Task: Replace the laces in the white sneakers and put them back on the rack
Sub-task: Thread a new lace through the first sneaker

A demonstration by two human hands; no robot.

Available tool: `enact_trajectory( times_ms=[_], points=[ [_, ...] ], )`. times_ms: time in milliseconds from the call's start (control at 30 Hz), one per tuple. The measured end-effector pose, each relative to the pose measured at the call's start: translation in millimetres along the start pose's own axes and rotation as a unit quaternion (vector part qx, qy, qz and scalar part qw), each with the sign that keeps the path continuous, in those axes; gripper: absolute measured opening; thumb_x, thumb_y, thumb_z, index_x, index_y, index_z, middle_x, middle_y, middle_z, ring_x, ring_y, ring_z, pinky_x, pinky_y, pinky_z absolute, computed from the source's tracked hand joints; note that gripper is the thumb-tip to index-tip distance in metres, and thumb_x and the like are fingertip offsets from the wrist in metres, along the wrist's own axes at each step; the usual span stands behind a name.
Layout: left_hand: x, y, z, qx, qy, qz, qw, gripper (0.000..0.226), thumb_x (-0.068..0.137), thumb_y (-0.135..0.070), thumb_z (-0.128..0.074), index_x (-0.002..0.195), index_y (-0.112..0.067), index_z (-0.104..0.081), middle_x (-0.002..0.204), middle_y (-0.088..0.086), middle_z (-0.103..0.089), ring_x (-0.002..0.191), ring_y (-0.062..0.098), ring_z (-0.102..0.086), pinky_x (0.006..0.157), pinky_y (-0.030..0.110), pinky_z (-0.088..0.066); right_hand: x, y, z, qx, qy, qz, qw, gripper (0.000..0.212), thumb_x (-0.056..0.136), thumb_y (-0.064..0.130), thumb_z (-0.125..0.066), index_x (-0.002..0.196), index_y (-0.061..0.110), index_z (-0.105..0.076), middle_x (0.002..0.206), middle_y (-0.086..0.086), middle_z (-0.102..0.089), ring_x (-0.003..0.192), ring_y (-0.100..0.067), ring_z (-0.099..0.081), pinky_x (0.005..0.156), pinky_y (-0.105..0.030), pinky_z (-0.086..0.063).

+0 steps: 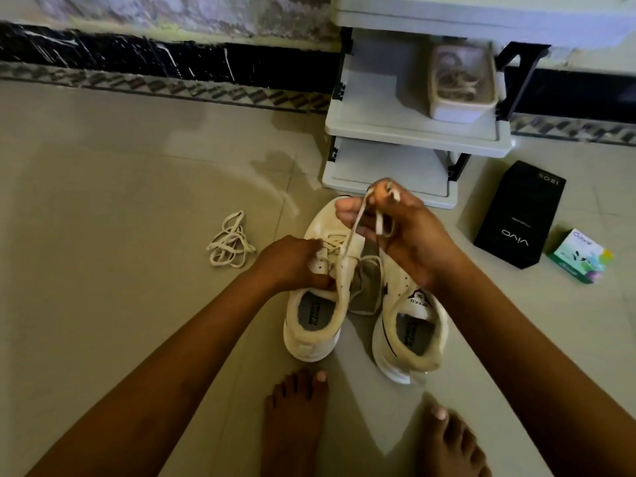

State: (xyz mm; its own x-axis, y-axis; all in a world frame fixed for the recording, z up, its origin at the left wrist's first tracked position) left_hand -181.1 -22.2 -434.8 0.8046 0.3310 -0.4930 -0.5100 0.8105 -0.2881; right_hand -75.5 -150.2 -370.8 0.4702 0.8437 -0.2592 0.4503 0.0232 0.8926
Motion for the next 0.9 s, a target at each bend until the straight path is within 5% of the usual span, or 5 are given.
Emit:
enact_trajectory(
  times_ms=[133,333,600,800,900],
  points=[
    [1,1,-1,0.01,0.002,-0.005,1.0,0.081,0.076,-0.061,-0.063,0.141,-0.019,-0.038,0.128,0.01,-0.057,0.114,0.026,-0.054,0.091,0.036,-0.047,5,-7,0,-0.156,-0.074,-0.039,0.984,0.021,0.101,0.028,-0.037,0.088,0.016,-0.049,0.072,-0.001,-0.055,0.064,-0.015,-0.051,0.064,-0.025,-0.05],
    [3,3,-4,0.0,0.0,-0.004,1.0,0.085,0.077,-0.06,-0.063,0.145,-0.02,-0.031,0.132,0.01,-0.054,0.118,0.025,-0.052,0.092,0.035,-0.045,5,-68,12,-0.652,0.01,-0.093,0.752,0.031,0.1,0.031,-0.039,0.116,0.006,-0.049,0.106,-0.014,-0.061,0.09,-0.025,-0.059,0.078,-0.035,-0.049],
    [-2,0,-2,0.023,-0.016,0.015,0.999,0.084,0.079,-0.065,-0.056,0.145,-0.021,-0.031,0.131,0.008,-0.055,0.116,0.024,-0.053,0.088,0.034,-0.046,8,-38,16,-0.476,0.02,-0.054,0.878,0.023,0.1,0.023,-0.04,0.095,0.007,-0.055,0.092,-0.004,-0.051,0.085,-0.015,-0.052,0.079,-0.028,-0.043],
    [-3,2,4,-0.08,-0.002,0.026,0.996,0.078,0.079,-0.055,-0.065,0.143,-0.018,-0.038,0.137,0.007,-0.051,0.122,0.023,-0.05,0.096,0.035,-0.044,8,-52,25,-0.743,0.085,-0.13,0.651,0.021,0.093,0.034,-0.052,0.095,0.015,-0.061,0.096,-0.005,-0.058,0.093,-0.021,-0.054,0.079,-0.028,-0.043],
    [-5,15,4,-0.237,0.016,0.035,0.971,0.074,0.078,-0.043,-0.071,0.141,-0.02,-0.041,0.142,0.003,-0.047,0.127,0.018,-0.047,0.102,0.032,-0.039,10,-57,22,-0.751,0.071,-0.122,0.645,0.034,0.087,0.044,-0.06,0.107,0.016,-0.064,0.102,-0.005,-0.061,0.099,-0.022,-0.054,0.083,-0.03,-0.043]
  ],
)
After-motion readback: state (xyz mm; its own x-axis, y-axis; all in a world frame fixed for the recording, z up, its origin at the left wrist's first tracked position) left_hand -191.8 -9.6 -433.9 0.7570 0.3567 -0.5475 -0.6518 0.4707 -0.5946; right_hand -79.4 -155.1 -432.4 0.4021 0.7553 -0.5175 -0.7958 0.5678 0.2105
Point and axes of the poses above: each hand's wrist, its own x-axis towards the middle knuckle, its own z-axis out of the back of the hand, y = z × x, the point moved 2 cm from there along x, towards the middle knuckle
